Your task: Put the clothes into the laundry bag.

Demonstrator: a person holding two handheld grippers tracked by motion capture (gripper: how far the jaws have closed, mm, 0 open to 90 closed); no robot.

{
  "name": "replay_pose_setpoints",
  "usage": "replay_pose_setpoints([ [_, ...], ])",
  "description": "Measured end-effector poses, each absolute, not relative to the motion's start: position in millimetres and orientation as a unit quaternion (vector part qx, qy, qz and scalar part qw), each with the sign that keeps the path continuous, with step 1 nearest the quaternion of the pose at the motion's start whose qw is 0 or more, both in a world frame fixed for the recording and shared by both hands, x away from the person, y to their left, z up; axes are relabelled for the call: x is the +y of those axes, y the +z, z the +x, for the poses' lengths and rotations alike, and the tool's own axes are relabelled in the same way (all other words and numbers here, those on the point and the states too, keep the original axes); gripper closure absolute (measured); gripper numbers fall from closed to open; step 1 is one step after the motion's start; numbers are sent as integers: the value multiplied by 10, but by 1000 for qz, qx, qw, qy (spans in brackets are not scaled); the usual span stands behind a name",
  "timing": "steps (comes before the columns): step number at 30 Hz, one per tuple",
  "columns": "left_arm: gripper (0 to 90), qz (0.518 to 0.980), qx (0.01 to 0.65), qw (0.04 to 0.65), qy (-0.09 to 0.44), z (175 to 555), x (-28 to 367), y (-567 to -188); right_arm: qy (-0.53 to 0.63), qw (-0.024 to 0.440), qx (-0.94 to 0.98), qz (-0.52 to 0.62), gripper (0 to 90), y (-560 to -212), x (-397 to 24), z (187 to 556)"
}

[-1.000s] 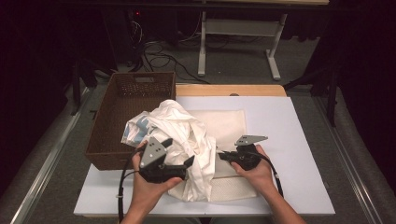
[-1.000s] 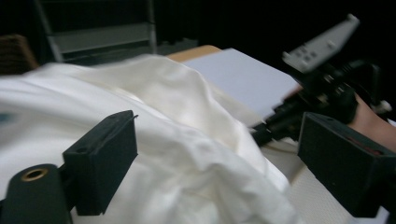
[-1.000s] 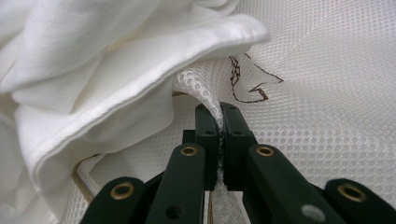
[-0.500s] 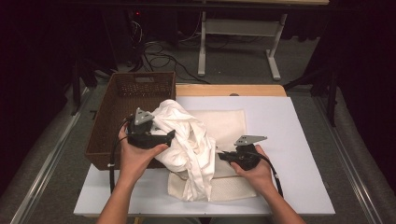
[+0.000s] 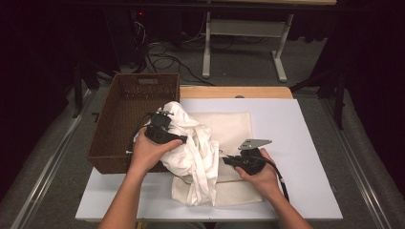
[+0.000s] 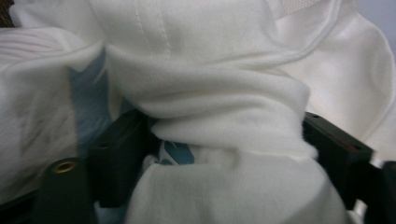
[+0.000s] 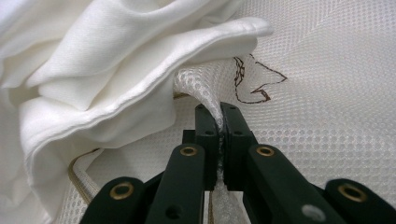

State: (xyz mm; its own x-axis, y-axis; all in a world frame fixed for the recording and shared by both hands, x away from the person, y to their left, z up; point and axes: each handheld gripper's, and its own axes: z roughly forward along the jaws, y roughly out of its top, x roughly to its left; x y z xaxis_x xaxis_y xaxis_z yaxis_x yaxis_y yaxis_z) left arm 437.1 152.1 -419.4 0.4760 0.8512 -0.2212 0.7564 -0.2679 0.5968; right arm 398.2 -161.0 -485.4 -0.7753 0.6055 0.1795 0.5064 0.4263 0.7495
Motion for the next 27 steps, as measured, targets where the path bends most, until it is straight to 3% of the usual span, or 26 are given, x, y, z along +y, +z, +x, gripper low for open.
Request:
replay_pose_setpoints([
  [2,383,793,500,340,76,4344,1522,-4191,423,58,842,330,884,-4852,-1612,3986],
  [3,403,789,501,347,81,4322,1533,-4191,423,58,842,330,884,-4853,-1614,3988],
  [14,447,759,511,383,131,4206,1558,-4188,424,58,841,330,884,-4850,-1627,3991],
  [20,676,737,501,412,191,4084,1561,-4084,424,57,842,329,884,-4850,-1635,3994],
  [27,747,738,493,414,200,4061,1556,-4051,425,57,841,331,885,-4848,-1639,3996],
])
